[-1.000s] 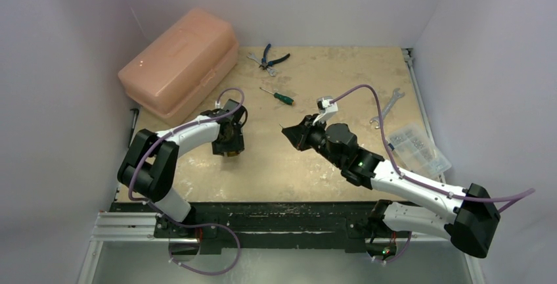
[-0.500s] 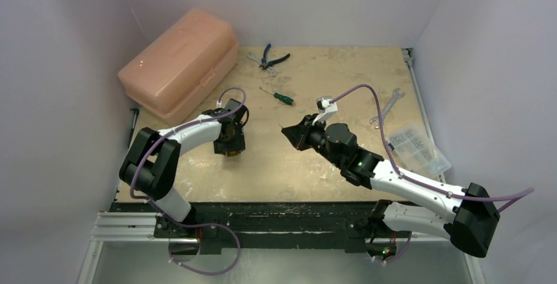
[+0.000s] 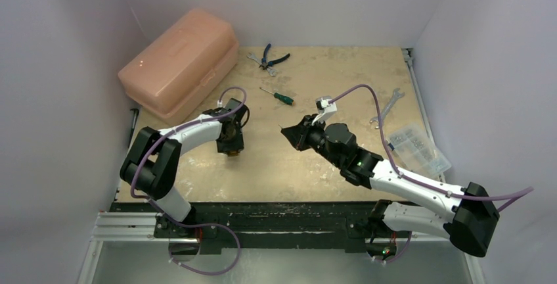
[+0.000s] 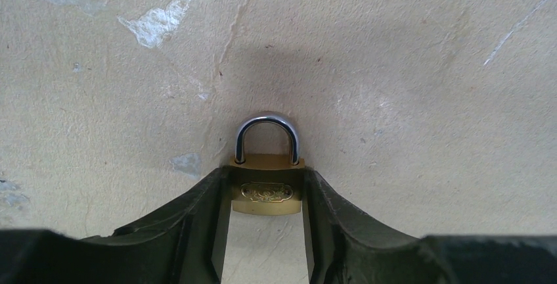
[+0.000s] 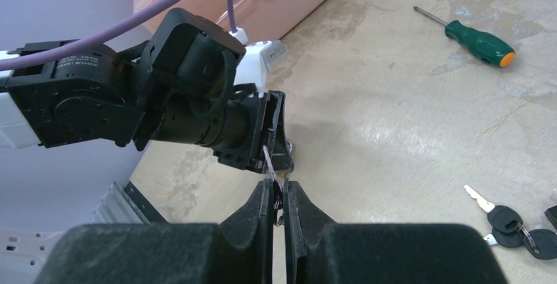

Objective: Unlock with the key

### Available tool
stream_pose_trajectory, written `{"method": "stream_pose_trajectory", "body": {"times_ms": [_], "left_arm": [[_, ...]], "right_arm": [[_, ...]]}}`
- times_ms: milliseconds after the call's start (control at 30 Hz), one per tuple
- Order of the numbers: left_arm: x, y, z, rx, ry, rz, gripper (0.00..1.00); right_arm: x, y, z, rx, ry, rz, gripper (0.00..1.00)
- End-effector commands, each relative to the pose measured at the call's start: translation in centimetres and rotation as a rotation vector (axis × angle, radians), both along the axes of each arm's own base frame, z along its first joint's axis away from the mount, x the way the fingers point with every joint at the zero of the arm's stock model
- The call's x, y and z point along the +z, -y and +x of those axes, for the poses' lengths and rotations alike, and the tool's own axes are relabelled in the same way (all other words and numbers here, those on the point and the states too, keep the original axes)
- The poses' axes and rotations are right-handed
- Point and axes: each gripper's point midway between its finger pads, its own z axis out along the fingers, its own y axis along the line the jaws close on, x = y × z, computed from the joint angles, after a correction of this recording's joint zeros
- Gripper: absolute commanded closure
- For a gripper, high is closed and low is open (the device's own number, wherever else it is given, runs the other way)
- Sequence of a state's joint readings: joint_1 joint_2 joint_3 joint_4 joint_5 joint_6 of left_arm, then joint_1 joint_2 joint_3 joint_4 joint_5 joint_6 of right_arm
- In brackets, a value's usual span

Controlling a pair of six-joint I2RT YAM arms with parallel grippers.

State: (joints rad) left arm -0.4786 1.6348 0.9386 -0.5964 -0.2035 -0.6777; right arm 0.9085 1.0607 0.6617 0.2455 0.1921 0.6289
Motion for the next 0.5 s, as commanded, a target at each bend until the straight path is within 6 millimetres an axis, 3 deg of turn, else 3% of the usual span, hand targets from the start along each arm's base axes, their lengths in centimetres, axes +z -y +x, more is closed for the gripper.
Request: {"method": "stream_pose_trajectory", "body": {"times_ms": [0,167,467], "left_arm": [[1.6,3.2,1.5,-0.006,0.066,-0.161,1.0],[4.2,5.2,2.7,-0.026,0.144,-0.282,1.0],[6.5,6.4,3.6,-0.034,0.225,-0.365,1.0]], "right_arm": [[0.8,-0.1,0.4,-0.005,0.013,0.018,1.0],[0.5,-0.1,0.3,-0.005,0.001,0.021,1.0],[1.1,0.2,0.2,-0.018,0.001,0.032,1.0]]}}
